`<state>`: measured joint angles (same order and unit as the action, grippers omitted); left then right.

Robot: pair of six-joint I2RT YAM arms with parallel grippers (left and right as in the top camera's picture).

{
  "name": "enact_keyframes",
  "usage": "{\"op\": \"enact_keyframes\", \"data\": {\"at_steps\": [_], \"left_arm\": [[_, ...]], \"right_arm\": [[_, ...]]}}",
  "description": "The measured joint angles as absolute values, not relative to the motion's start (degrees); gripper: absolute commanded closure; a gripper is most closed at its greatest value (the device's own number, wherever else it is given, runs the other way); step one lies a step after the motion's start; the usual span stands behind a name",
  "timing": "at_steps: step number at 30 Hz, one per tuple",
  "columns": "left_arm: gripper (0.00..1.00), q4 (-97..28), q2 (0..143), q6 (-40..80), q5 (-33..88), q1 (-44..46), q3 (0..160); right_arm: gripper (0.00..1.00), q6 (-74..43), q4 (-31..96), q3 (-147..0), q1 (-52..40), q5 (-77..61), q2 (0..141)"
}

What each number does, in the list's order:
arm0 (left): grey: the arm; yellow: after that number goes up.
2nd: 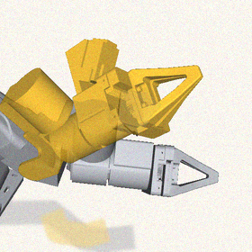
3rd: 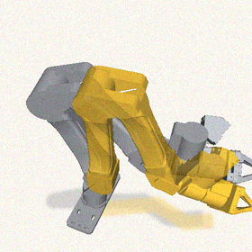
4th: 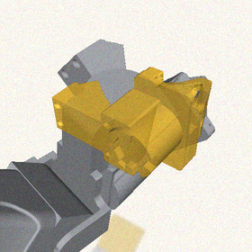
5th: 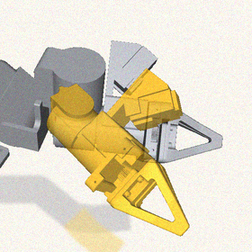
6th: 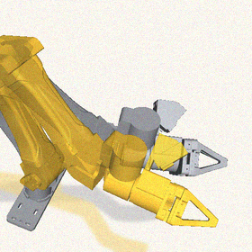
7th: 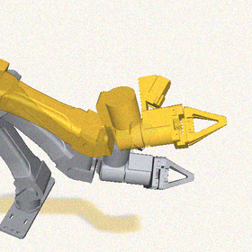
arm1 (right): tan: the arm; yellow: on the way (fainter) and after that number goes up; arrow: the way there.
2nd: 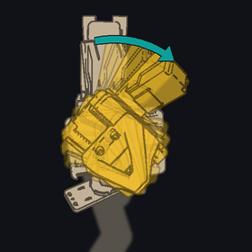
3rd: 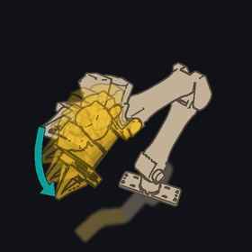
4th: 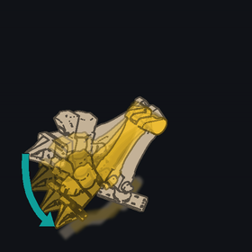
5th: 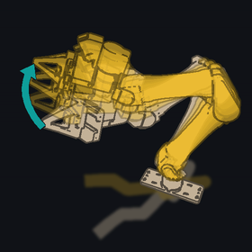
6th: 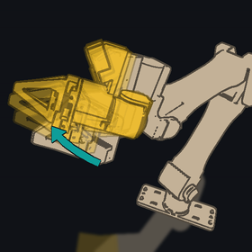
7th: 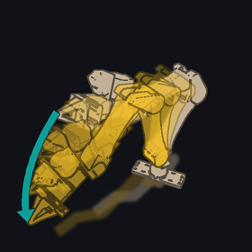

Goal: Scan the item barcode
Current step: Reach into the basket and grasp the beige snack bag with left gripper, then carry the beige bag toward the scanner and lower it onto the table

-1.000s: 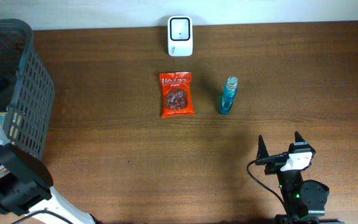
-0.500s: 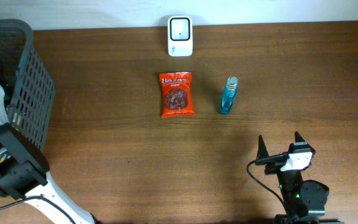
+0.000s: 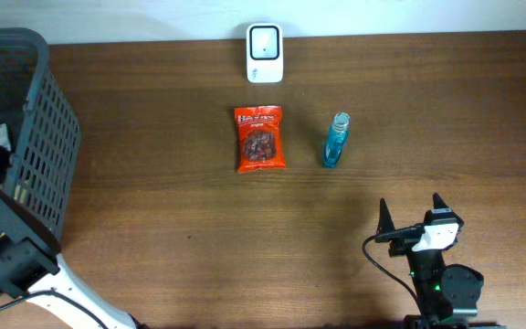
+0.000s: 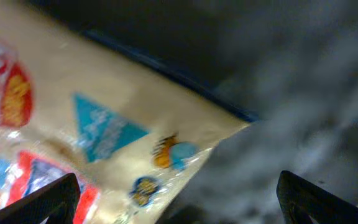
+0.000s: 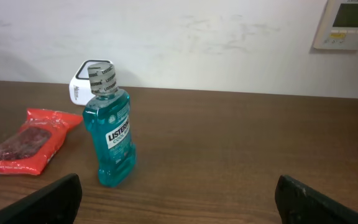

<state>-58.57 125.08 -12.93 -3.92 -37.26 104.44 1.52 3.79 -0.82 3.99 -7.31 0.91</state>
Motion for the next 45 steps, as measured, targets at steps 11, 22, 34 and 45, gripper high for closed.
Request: {"op": "enact_keyframes", "data": {"at_steps": [11,22,34,45], "left_arm": [[0.34,-51.59,125.16,-15.27,-12.88,-37.15,99.61],[1.00,-51.62,125.21,-9.37,-21.50,-36.51,99.42],[1.00,-75.22,126.13,13.15,-19.29,-29.10,143.87],[1.00,-78.54,120.46,16.78,-7.09,-19.64,165.86]], "right_arm": [[0.02,1.50,3.81,-0.84,3.99,-7.31,0.91],[0.02,1.52,3.79,-0.82,3.99,-7.31,0.91],[0.02,1.52,3.79,-0.84,3.99,-7.31,0.91],[0.02,1.50,3.79,-0.84,3.99,-7.31,0.91]]}}
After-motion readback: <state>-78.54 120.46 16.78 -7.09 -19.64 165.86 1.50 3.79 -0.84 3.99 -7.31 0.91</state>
